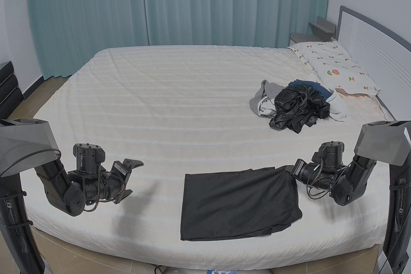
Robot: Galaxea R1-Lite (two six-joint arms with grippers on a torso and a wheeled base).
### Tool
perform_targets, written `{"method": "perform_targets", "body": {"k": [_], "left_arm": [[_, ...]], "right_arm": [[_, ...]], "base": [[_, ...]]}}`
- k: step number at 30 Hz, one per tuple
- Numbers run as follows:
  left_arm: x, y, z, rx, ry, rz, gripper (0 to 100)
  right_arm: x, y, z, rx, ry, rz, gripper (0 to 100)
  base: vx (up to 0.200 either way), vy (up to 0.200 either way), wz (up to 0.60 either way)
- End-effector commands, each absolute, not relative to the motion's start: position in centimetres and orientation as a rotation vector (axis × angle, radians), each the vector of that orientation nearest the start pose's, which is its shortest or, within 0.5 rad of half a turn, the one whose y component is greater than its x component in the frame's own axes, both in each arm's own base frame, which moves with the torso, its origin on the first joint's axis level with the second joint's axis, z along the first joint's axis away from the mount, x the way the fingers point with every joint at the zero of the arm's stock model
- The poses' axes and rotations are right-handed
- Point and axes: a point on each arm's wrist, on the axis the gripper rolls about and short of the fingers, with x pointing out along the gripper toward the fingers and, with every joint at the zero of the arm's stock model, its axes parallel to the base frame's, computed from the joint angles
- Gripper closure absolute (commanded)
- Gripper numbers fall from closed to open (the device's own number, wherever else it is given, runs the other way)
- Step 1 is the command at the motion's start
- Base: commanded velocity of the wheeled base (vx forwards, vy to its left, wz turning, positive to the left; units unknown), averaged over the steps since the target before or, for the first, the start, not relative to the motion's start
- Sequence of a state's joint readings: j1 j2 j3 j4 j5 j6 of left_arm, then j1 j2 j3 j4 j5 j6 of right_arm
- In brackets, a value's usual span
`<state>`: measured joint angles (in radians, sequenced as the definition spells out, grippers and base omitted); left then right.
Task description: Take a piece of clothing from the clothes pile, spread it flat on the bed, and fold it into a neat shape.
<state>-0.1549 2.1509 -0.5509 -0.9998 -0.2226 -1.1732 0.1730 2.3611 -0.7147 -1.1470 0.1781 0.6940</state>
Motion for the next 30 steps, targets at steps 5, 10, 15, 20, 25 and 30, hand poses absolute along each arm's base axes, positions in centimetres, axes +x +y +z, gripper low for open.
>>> {"method": "perform_targets", "body": {"k": [5,10,15,20,25,30], "left_arm": [[31.4,-5.4,1.6,-1.142,0.749,0.033,0],[31.4,-5.4,1.6,-1.142,0.749,0.033,0],[31.4,-5.4,1.6,-1.142,0.749,0.034,0],[31.4,-5.4,1.6,-1.141,0.749,0.036,0],[31.4,-5.4,1.6,-1.141,0.749,0.036,0],[31.4,-5.4,1.6,-1.141,0.749,0.036,0]], "right_arm": [[35.5,6.1,-0.2,0.677,0.569,0.154,0],[32.7,6.0,1.1,0.657,0.613,0.189,0],[30.0,5.6,-0.3,0.61,0.72,0.212,0],[27.5,5.4,-1.4,0.562,0.805,0.253,0],[27.1,5.5,-1.9,0.558,0.817,0.266,0],[27.2,5.9,-2.5,0.554,0.838,0.27,0]], "base": [[0.0,0.0,0.0],[0.0,0.0,0.0],[0.0,0.0,0.0],[-0.2,0.0,0.0],[0.0,0.0,0.0],[0.0,0.0,0.0]]}}
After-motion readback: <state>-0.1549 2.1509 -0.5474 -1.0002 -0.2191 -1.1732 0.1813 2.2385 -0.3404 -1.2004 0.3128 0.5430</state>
